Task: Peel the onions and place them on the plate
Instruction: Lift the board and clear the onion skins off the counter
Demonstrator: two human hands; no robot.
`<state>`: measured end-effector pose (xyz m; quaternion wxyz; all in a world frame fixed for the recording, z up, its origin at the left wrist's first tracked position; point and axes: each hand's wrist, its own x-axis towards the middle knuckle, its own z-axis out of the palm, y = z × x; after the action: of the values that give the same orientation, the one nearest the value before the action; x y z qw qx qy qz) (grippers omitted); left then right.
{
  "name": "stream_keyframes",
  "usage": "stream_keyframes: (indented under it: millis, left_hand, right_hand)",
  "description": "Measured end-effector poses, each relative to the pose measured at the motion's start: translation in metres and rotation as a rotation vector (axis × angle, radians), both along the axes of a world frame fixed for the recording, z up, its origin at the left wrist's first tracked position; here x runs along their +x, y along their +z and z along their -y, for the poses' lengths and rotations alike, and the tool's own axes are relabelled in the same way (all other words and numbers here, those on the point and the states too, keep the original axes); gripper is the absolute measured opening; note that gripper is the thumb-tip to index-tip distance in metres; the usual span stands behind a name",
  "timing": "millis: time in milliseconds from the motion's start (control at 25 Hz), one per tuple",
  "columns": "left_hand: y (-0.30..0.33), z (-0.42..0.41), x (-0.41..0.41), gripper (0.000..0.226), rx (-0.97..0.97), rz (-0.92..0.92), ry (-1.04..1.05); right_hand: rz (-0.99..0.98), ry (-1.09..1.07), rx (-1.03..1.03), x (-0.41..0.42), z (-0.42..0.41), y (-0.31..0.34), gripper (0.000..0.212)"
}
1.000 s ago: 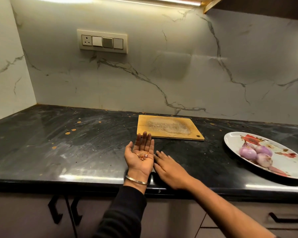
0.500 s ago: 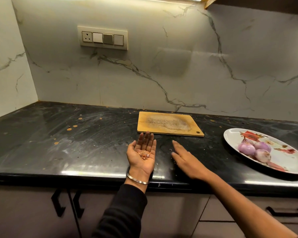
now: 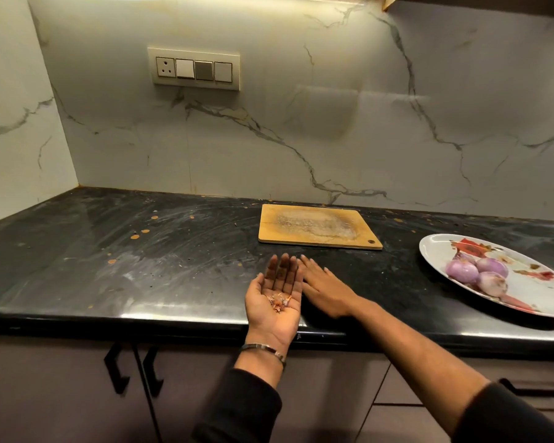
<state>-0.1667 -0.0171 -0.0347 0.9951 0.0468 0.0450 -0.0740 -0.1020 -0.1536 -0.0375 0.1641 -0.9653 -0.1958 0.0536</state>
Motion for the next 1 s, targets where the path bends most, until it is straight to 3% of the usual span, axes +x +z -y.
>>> stream_keyframes:
  millis: [120, 240, 320, 440, 560, 760, 1000]
  left_hand:
    - [-0.002, -0.007, -0.018, 0.04, 0.015, 0.015, -0.052]
    - [-0.016, -0.006, -0.041, 0.04, 0.036, 0.015, -0.202]
    - [-0.032, 0.001, -0.055, 0.036, 0.117, -0.024, -0.395]
    - [-0.06, 0.009, -0.07, 0.041, 0.297, -0.111, -0.626]
    - [-0.08, 0.01, -0.068, 0.052, 0.386, -0.201, -0.604]
    - [-0.094, 0.01, -0.045, 0.063, 0.301, -0.261, -0.572]
    - [-0.081, 0.011, -0.041, 0.057, 0.234, -0.203, -0.543]
  right_hand:
    - [0.054, -0.109, 0.268, -0.003, 0.032, 0.001, 0.056]
    - [-0.015, -0.232, 0.106, 0.001, 0.052, -0.001, 0.054]
    - [-0.045, -0.167, -0.016, 0.007, 0.039, -0.003, 0.055]
    - [-0.032, -0.075, -0.039, 0.011, 0.015, 0.001, 0.058]
    - [-0.015, 0.008, -0.081, 0.009, 0.012, 0.0, 0.057]
    - [-0.003, 0.15, 0.01, -0.02, 0.015, 0.004, 0.05]
    - [-0.019, 0.205, 0.178, -0.072, 0.01, 0.01, 0.044]
